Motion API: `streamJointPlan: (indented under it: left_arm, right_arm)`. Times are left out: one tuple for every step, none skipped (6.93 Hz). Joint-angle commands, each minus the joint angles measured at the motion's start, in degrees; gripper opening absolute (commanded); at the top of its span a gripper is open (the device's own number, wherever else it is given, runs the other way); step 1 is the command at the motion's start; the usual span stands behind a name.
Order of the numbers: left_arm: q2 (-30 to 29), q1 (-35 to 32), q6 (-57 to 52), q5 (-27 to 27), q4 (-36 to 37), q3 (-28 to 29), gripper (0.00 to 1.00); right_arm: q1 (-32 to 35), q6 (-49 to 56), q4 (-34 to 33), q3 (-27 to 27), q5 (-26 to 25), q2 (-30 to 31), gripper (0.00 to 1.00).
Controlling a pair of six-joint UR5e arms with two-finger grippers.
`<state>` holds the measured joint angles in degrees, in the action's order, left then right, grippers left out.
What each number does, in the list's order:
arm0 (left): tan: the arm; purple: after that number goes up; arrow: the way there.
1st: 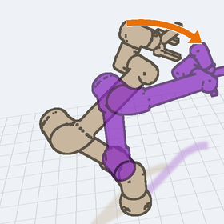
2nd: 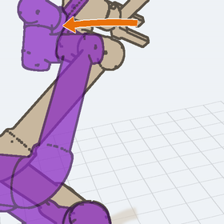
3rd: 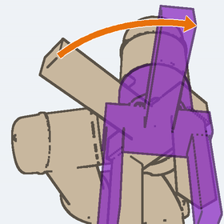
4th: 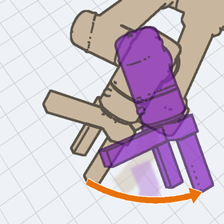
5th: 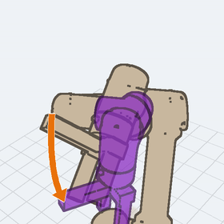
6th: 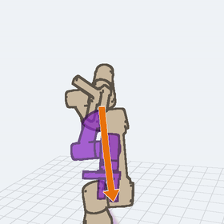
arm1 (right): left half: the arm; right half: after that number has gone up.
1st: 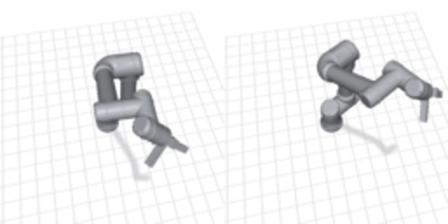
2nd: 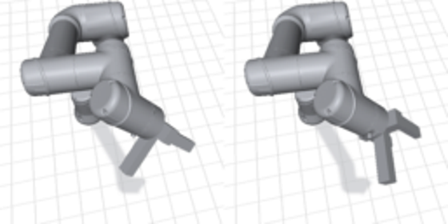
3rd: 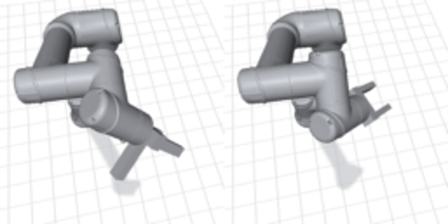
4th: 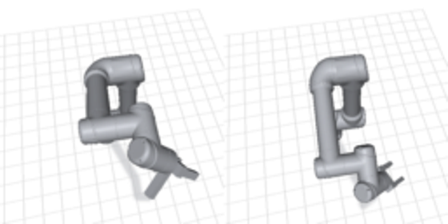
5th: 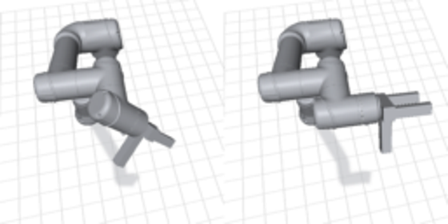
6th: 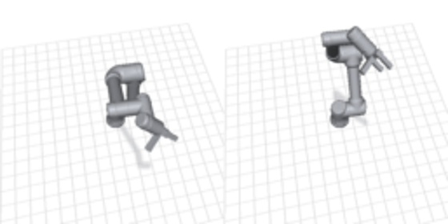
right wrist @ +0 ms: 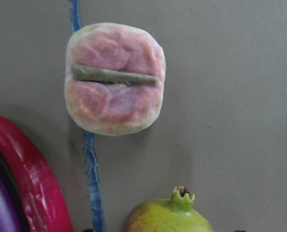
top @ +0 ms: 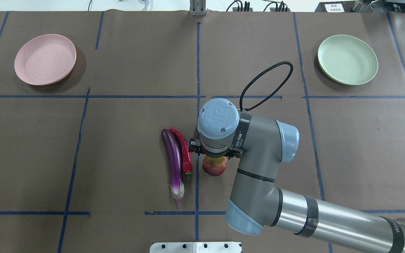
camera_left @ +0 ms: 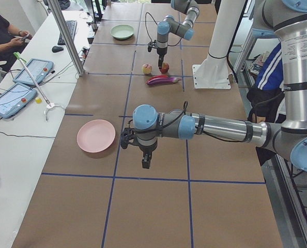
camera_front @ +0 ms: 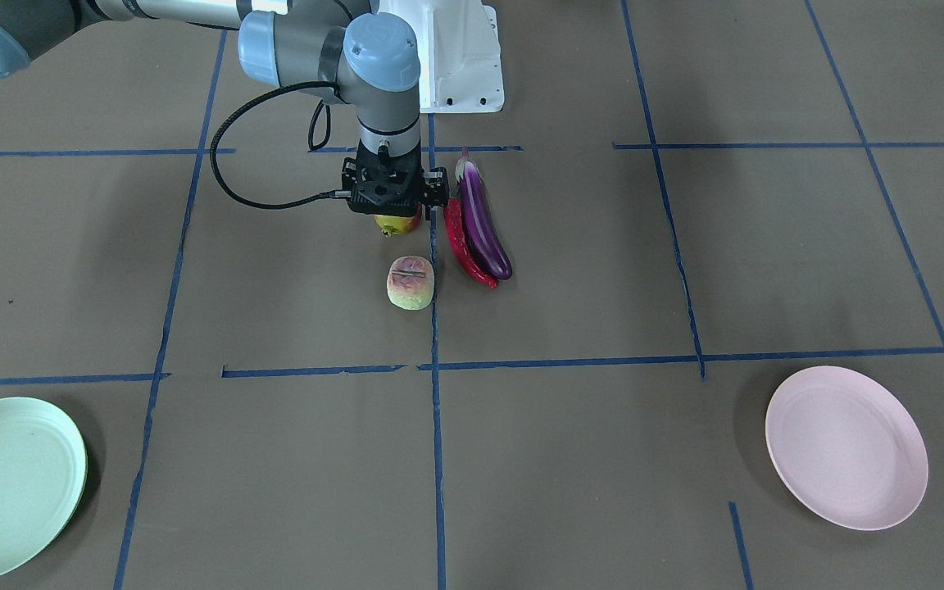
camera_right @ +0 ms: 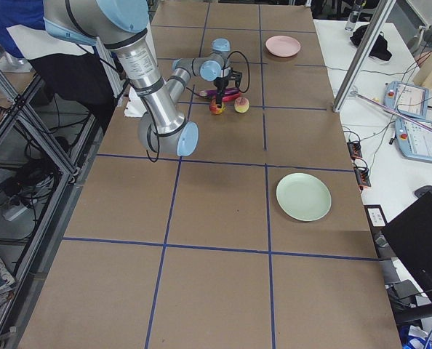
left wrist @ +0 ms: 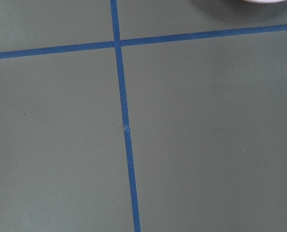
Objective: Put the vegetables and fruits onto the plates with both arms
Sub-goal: 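Move the right gripper down over the pomegranate, then close the right gripper on the pomegranate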
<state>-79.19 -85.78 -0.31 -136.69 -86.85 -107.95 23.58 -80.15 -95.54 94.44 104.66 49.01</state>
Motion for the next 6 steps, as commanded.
streamJointPlan:
  left_arm:
    - [0.1, 0.0, 0.0, -1.6, 0.0, 0.2, 1.00]
    - [0.1, 0.0, 0.0, -1.8, -0.1, 0.4, 1.00]
    - [0.1, 0.0, 0.0, -1.8, 0.0, 0.5, 1.00]
    - [0.1, 0.0, -0.1, -1.8, 0.0, 0.5, 1.00]
    - [0.1, 0.0, -0.1, -1.8, 0.0, 0.6, 1.00]
    - [0.1, 0.1, -0.1, -1.8, 0.1, 0.6, 1.00]
  right_arm:
    - [-1.4, -0.4, 0.1, -1.8, 0.1, 0.0, 1.00]
    - [-1.7, -0.5, 0.3, -2.3, 0.1, -0.1, 0.99]
    - [-1.6, -0.4, 0.3, -1.9, 0.5, 0.2, 0.25]
    - [-1.0, -0.5, 0.4, -0.9, 1.0, 0.3, 0.00]
    - [1.8, 0.0, -1.2, 3.6, 2.5, 2.4, 0.00]
    - [5.7, 1.4, -2.3, 9.4, 6.2, 8.1, 0.00]
